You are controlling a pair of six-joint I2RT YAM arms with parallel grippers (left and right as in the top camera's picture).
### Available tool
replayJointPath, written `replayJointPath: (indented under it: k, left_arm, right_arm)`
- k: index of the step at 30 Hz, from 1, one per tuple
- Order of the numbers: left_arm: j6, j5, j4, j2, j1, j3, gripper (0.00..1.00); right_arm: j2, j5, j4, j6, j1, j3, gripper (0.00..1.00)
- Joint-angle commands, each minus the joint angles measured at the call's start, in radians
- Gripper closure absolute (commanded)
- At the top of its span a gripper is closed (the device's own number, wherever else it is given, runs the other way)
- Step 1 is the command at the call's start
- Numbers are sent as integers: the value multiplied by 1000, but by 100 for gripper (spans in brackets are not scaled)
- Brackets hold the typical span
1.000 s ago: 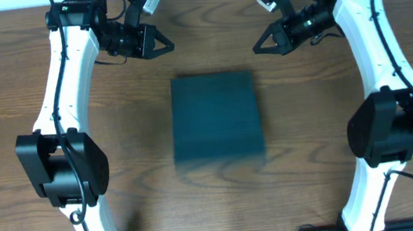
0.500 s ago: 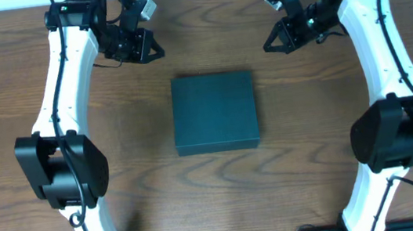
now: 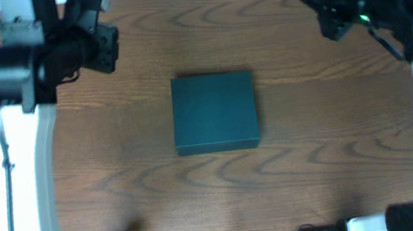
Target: Pack container
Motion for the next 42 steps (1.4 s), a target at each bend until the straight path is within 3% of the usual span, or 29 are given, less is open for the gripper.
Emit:
replayJointPath:
  k: [1,5,11,15,19,21,25,29,30,31,32,33,34,36,42]
  left_arm:
    - [3,-89,-21,-69,-2,14,94]
    - [3,-98,-27,-160,-2,14,94]
    - [8,-230,-92,-329,-2,-23,94]
    - [30,-252,8,-529,-3,-277,94]
    - [17,-349,148,-779,-62,-657,94]
    - [-45,-426,163,-899,-115,-806,94]
    - [-149,-447,62,-1038,-164,-924,94]
    - [-200,-444,53,-1099,-174,-938,93]
    - [-201,-444,59,-1105,-174,-938,86]
    - [-205,-443,66,-1109,-174,-938,74]
    - [-214,-443,66,-1110,-174,-938,61]
    - [-231,-443,62,-1110,-173,-938,39]
    - [-257,-443,52,-1110,-173,-938,5]
    - [-310,-443,11,-1109,-173,-938,5]
    - [-311,-444,-71,-1109,-173,-938,5]
  right_arm:
    - [-53,46,2,-64,18,8,99]
    - [-116,101,13,-64,18,8,99]
    - [-247,182,-22,-65,18,-2,99]
    - [-363,188,-41,-83,18,-110,99]
    - [-566,188,-18,-83,18,-354,99]
    - [-684,188,2,-61,20,-491,99]
    - [-861,210,-68,48,20,-676,99]
    - [-932,206,-129,142,20,-727,98]
    - [-939,206,-130,162,20,-727,86]
    - [-943,206,-130,169,20,-727,57]
    - [-944,206,-131,169,20,-727,16]
    - [-944,204,-132,169,20,-727,1]
    - [-944,202,-134,169,20,-727,1]
    - [-944,202,-143,169,20,-727,1]
    - [-944,202,-172,169,20,-727,1]
